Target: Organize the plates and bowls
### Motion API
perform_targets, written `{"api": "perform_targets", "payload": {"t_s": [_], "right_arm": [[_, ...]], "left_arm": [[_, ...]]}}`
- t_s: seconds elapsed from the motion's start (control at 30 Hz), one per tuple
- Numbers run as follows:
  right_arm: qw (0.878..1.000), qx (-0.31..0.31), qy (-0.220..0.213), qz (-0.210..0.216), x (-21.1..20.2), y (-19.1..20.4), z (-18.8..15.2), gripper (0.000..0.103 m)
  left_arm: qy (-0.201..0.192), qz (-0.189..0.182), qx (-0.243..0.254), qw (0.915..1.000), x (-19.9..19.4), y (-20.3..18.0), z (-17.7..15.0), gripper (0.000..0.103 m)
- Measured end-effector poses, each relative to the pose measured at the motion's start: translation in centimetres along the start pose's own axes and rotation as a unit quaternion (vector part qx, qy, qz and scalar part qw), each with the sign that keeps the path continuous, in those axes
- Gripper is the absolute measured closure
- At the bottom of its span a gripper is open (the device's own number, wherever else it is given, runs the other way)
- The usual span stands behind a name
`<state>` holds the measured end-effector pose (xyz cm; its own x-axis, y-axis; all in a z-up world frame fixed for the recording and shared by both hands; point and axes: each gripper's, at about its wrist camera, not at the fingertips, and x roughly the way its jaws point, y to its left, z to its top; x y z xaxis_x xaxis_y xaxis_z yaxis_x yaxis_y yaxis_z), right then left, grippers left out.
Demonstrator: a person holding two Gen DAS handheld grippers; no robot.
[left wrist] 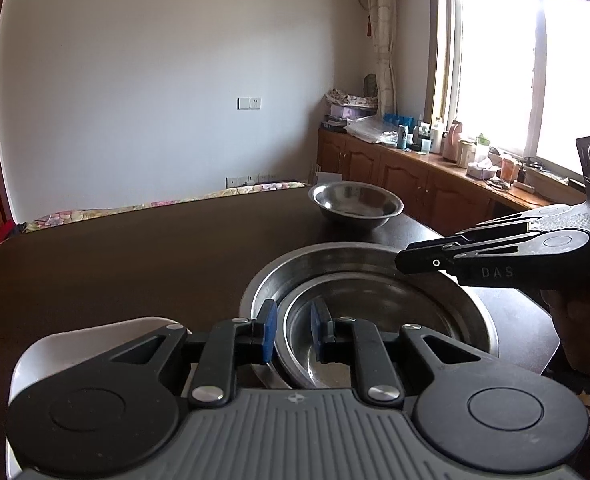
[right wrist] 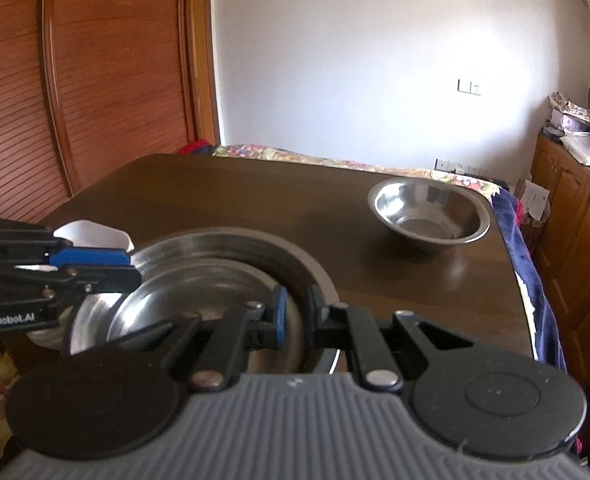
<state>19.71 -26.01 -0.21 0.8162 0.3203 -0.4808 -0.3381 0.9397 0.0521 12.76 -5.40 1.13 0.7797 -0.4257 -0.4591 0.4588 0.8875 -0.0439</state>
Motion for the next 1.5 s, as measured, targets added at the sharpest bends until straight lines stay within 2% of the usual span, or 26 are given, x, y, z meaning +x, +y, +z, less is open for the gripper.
{"api": "perform_targets", "payload": {"t_s": [0.3,0.63,0.83,1.0,1.07,1.1,1.2,1.33,1.43,1.5], "right_arm": [[0.999,0.018,-0.034,-0.003,-1.6,-1.2,0.8,0.09],[0.997,0.035,-0.061,-0.026,-1.6,-4.4,1.8,0.09],[0.996,0.047,-0.068,-0.036,-0.1,-7.2,2.4,0.09],[0.995,0.054,-0.066,-0.044,1.9,-9.6,3.1,0.087],[0.995,0.054,-0.064,-0.049,2.6,-10.4,3.2,0.071],[0.995,0.052,-0.066,-0.054,3.1,-10.8,3.3,0.059],[0.995,0.045,-0.07,-0.059,3.8,-11.7,3.4,0.056],[0.995,0.044,-0.065,-0.06,4.9,-12.9,3.5,0.049],[0.995,0.046,-0.063,-0.059,5.6,-13.6,3.7,0.035],[0.996,0.042,-0.061,-0.059,6.0,-14.0,3.7,0.032]], "left_arm": [[-0.013,0.001,0.007,0.9999,-0.1,-0.1,1.1,0.054],[-0.014,-0.008,0.023,0.9996,2.8,-0.3,4.0,0.051],[-0.01,-0.012,0.038,0.9992,5.5,-0.6,6.3,0.042],[-0.009,-0.015,0.044,0.9989,8.0,-0.9,8.0,0.022],[-0.008,-0.021,0.039,0.999,8.9,-0.7,8.6,0.017],[-0.007,-0.023,0.038,0.999,9.4,-0.8,8.9,0.013],[-0.003,-0.021,0.043,0.9989,10.9,-1.1,9.6,0.004],[0.005,-0.019,0.054,0.9984,12.5,-1.5,10.3,0.001],[0.01,-0.017,0.059,0.9981,13.4,-1.8,10.7,0.0],[0.016,-0.018,0.057,0.9981,13.9,-1.8,10.8,0.0]]}}
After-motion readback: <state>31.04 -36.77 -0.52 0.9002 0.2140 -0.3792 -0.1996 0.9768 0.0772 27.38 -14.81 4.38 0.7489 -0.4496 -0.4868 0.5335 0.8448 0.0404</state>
